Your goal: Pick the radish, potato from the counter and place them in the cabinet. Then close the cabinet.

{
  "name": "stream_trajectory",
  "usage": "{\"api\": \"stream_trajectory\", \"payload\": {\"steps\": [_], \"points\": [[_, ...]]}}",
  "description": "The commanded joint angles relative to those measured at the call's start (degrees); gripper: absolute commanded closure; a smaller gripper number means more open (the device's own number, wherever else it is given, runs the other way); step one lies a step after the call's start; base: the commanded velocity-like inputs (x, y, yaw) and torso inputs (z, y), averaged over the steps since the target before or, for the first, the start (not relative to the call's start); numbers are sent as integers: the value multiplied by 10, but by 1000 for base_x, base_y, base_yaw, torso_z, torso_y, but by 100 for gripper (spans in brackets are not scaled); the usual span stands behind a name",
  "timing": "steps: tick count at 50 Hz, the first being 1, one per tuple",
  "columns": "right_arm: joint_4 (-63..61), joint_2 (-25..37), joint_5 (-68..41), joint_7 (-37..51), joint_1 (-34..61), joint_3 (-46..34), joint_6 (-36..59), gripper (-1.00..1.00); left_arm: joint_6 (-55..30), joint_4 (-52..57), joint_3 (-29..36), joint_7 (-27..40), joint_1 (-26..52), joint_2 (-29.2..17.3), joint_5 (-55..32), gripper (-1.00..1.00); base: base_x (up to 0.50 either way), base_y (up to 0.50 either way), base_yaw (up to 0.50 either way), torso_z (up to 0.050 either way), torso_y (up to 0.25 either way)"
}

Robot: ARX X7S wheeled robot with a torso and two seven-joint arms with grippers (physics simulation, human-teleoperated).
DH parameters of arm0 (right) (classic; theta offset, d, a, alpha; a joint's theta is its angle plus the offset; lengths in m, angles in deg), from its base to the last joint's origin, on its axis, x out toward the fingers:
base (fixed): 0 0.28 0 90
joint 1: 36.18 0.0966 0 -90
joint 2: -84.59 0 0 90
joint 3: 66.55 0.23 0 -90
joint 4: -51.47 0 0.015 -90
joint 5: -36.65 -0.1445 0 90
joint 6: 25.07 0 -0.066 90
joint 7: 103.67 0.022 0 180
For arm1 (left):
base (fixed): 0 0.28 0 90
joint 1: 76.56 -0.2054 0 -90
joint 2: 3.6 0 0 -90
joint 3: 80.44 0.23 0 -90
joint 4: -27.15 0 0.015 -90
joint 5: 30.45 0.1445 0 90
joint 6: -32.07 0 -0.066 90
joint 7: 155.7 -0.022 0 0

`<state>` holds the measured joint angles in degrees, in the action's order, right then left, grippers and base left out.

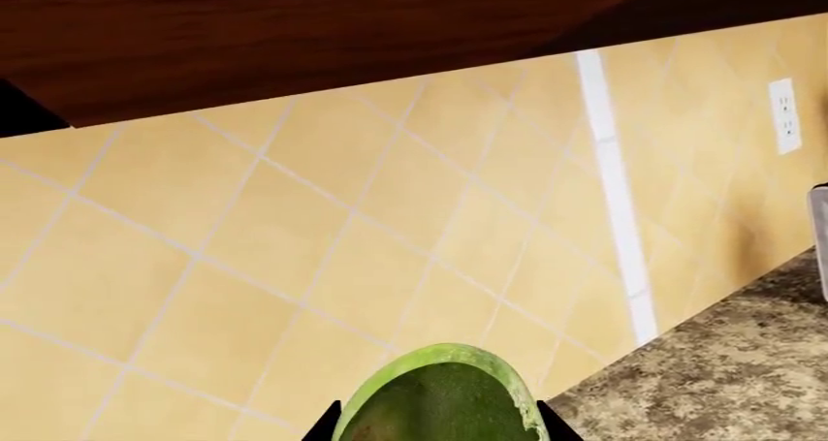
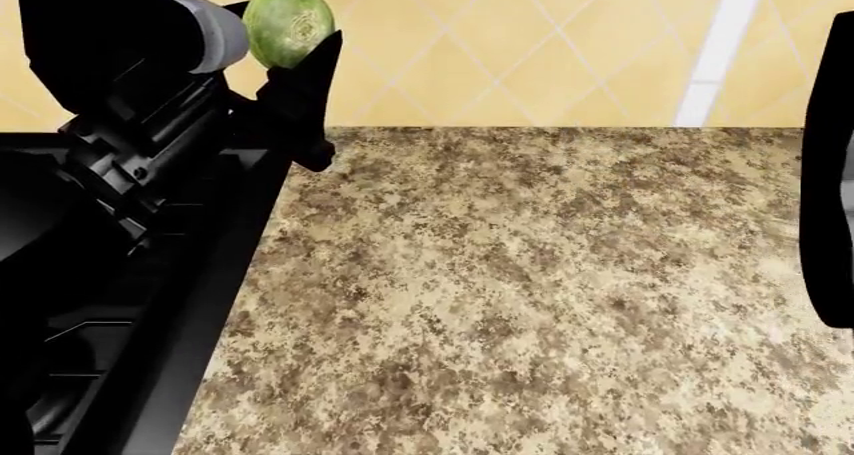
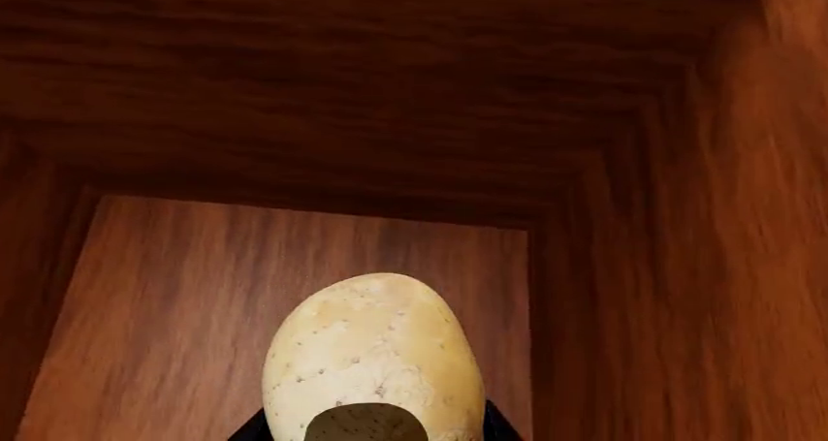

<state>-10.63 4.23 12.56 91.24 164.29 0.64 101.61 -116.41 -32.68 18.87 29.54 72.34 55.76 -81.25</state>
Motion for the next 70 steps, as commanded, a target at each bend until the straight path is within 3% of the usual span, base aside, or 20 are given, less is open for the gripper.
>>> {"api": "stream_trajectory", "payload": {"steps": [1, 19, 20, 38, 70], "points": [[79, -8, 9, -13, 40, -6, 26, 100, 8, -3, 2, 3, -1, -2, 2, 100, 0, 0, 0, 0, 0], [128, -10, 10, -4, 58, -13, 69, 100, 11, -4, 3, 7, -2, -2, 0, 100, 0, 0, 0, 0, 1], [129, -11, 10, -6, 58, -14, 70, -100, 11, -4, 3, 7, -2, -2, 0, 100, 0, 0, 0, 0, 0], [111, -7, 1, -25, 56, -22, 71, -100, 19, -6, 5, 6, -7, -6, 1, 100, 0, 0, 0, 0, 0], [-126, 38, 7, -88, -15, -70, -46, -100, 37, -11, 10, 4, -23, -11, 7, 100, 0, 0, 0, 0, 0]]}}
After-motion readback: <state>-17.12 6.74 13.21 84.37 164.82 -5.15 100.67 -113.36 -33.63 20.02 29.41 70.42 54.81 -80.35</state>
